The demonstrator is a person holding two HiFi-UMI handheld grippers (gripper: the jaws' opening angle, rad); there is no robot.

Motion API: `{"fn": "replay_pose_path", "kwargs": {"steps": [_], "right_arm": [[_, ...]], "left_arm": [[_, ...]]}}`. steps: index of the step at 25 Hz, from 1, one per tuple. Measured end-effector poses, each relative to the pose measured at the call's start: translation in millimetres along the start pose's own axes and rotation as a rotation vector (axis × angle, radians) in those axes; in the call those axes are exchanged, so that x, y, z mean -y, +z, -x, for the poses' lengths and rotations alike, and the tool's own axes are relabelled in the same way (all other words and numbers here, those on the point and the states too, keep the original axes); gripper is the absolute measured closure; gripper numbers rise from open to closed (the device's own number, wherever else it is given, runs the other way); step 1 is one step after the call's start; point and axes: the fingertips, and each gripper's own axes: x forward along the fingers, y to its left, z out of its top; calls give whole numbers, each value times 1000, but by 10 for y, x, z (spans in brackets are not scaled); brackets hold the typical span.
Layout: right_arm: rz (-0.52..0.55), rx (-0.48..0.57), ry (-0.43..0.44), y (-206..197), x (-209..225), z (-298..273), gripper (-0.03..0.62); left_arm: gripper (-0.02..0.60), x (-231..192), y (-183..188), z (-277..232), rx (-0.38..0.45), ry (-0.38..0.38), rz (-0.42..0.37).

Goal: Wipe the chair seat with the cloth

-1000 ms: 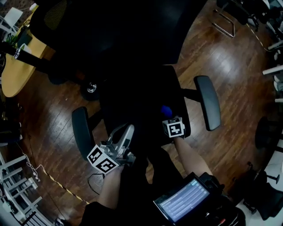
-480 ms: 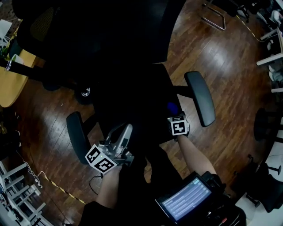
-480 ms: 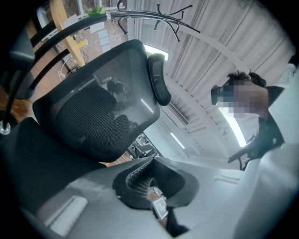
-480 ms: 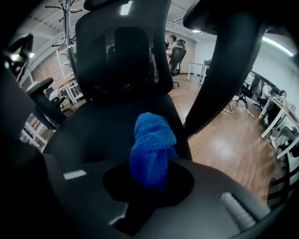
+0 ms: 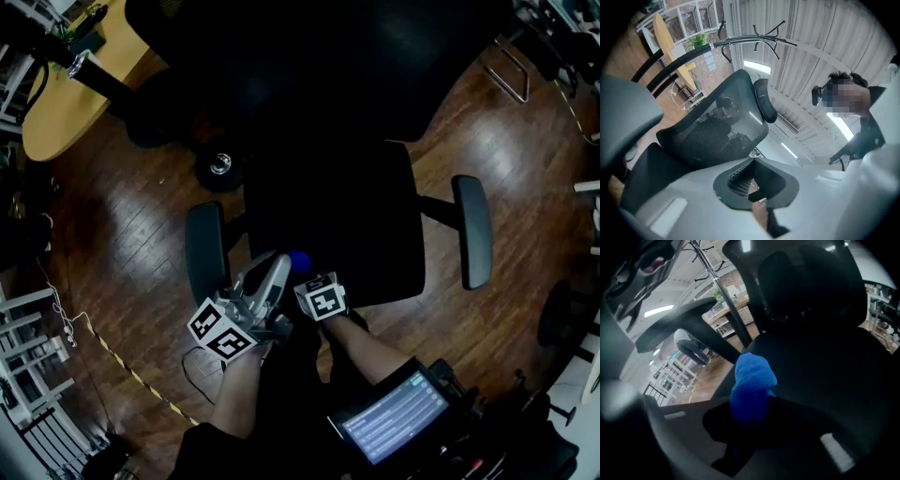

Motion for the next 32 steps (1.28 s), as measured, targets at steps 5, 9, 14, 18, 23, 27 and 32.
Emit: {"fn": "replay_pose_path", "kwargs": {"steps": [5, 9, 14, 18, 23, 27, 32], "right_arm": [[31, -81, 75, -293, -564, -359, 549], [58, -54, 139, -205, -605, -330, 549], [47, -49, 30, -345, -49, -188, 549], [37, -36, -90, -288, 650, 211, 549], [-68, -13, -244, -576, 1559, 823, 549], [-128, 14, -348, -747, 2034, 1300, 549], [-138, 24, -390, -802, 2175, 1452, 549]], "left_arm": [[589, -88, 146, 232, 65, 43, -10], [589, -146, 145, 374, 74, 66, -12], [589, -132, 21, 293, 19, 37, 2], [589, -88, -84, 22, -42, -8, 14], [589, 150, -362, -441, -107, -93, 25], [589, 331, -660, -721, -174, -169, 40], [589, 411, -772, -800, -209, -201, 48]]}}
